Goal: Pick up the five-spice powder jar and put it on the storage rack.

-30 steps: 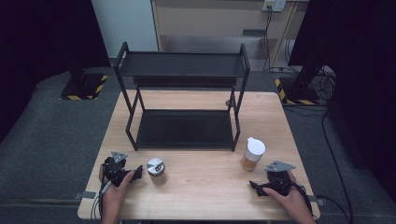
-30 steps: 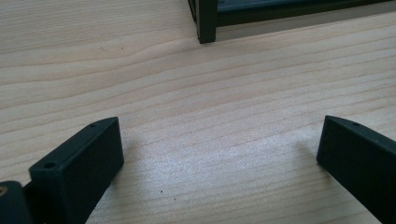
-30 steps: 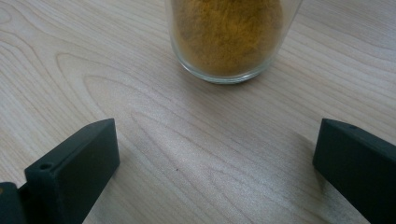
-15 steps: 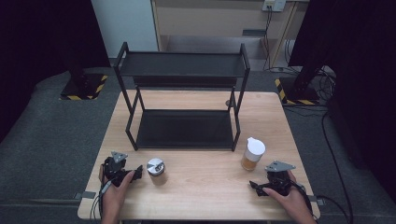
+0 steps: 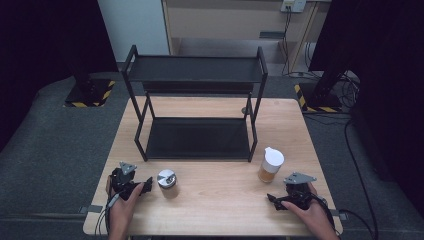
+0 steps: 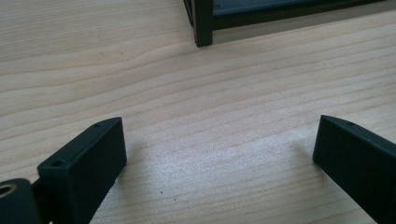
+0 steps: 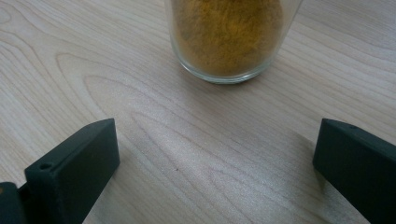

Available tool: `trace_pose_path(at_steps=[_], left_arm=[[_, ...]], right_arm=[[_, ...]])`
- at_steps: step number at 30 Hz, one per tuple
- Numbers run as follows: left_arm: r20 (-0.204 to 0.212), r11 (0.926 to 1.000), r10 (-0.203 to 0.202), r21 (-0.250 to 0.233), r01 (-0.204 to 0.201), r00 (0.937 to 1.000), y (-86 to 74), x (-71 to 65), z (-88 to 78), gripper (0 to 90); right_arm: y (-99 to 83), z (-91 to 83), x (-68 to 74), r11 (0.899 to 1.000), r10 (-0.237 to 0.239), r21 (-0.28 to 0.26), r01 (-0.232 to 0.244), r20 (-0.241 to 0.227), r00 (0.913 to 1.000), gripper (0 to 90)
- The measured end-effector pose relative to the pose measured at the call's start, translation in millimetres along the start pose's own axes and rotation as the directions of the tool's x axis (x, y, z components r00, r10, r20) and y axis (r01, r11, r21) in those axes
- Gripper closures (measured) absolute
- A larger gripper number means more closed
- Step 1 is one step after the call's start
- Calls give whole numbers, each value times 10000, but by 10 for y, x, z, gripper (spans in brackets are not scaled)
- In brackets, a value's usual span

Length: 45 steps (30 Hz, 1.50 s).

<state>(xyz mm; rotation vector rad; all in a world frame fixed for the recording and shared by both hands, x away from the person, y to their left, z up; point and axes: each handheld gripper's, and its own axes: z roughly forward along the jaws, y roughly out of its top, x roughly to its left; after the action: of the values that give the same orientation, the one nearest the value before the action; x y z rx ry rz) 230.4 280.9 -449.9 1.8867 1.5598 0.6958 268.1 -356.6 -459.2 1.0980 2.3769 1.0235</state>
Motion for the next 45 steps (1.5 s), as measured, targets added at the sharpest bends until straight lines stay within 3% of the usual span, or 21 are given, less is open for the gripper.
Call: trace_pose_path(at_steps=[19, 30, 45], left_arm=[[85, 9978, -444, -487, 448, 9990, -22, 85, -248, 22], [199, 9980, -301, -552, 312, 9993, 17, 28, -346, 23], [366, 9926, -499, -1090, 536, 9981, 30, -36, -523, 22]], right_arm=[[0, 0, 1, 10000, 17, 2, -17, 1, 10000, 14], [0, 0, 1, 10000, 12, 1, -12, 0, 10000, 14], [0, -1, 1, 10000, 15, 5, -15, -4, 10000, 14]])
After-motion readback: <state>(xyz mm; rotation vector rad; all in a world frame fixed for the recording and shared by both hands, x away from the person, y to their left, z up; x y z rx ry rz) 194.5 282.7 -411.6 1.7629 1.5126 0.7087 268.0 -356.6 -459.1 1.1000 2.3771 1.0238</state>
